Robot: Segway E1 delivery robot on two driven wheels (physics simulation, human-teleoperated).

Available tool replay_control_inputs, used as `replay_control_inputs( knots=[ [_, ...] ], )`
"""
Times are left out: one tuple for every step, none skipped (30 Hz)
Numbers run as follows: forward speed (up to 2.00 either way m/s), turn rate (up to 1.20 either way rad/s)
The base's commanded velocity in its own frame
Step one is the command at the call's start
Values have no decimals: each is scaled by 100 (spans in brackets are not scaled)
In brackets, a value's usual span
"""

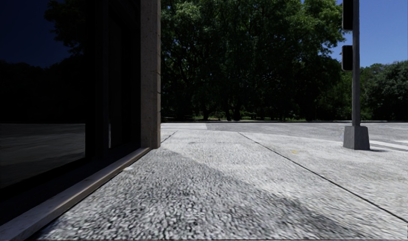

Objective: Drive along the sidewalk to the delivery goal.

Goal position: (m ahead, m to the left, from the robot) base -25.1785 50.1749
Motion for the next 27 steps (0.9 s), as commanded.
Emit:
replay_control_inputs(
  knots=[
    [200,0],
    [200,0],
    [200,0],
    [200,0],
    [200,0],
    [200,0],
    [200,0],
    [200,0],
    [200,0],
    [200,0],
    [200,0],
    [200,0],
    [200,0],
    [200,0],
    [200,0],
    [200,0],
    [200,0],
    [200,0],
    [200,0],
    [200,0],
    [200,0],
    [200,0],
    [200,0],
    [200,0],
    [200,0],
    [200,0],
    [200,0]
  ],
)
